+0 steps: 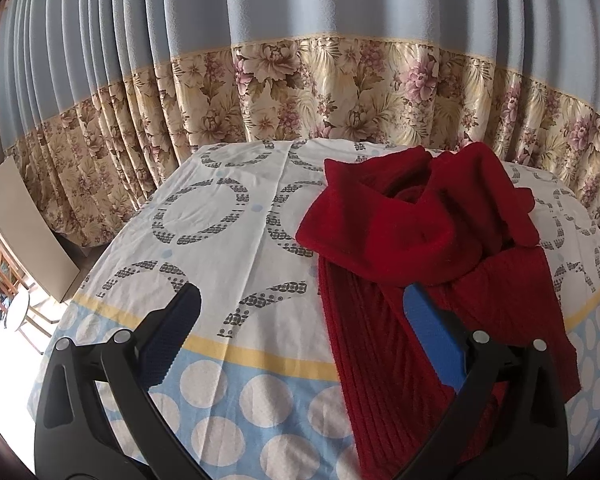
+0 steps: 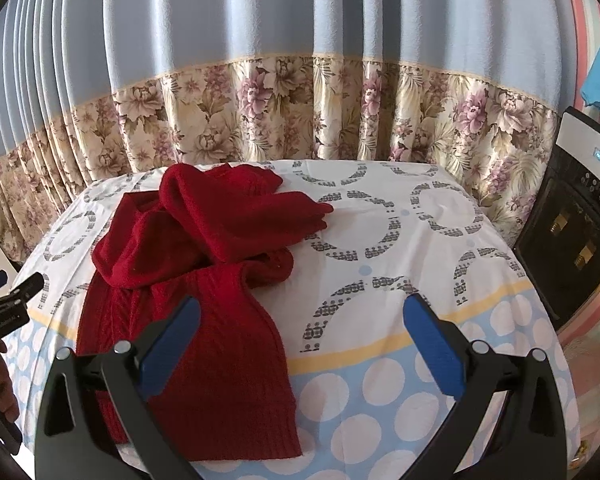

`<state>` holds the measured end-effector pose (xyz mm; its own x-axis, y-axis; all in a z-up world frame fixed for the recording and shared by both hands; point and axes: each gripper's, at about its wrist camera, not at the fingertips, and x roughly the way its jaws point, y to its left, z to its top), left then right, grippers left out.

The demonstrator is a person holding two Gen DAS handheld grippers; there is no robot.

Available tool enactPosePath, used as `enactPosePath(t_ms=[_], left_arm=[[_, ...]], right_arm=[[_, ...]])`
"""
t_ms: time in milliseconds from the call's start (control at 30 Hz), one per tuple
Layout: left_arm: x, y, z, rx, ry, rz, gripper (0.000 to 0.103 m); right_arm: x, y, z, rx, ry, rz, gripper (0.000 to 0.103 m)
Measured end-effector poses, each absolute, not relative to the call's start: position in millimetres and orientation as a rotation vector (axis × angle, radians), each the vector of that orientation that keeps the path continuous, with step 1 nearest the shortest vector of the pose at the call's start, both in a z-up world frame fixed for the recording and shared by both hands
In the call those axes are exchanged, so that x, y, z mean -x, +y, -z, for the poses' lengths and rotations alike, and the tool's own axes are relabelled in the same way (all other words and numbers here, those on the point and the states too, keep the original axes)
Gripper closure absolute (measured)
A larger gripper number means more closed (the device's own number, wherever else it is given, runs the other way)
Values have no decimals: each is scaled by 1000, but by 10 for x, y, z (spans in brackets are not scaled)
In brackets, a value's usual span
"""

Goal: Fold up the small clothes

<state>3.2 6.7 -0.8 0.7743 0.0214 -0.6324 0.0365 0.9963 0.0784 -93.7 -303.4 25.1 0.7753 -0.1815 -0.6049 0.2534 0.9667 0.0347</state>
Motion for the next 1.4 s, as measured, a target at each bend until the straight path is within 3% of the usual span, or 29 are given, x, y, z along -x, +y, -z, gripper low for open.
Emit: enactPosePath(t_ms=[1400], left_arm=[[1,-43,-13,-114,653,11,3]], right_arm=[[921,-3060,-212,-87,644,280,2]])
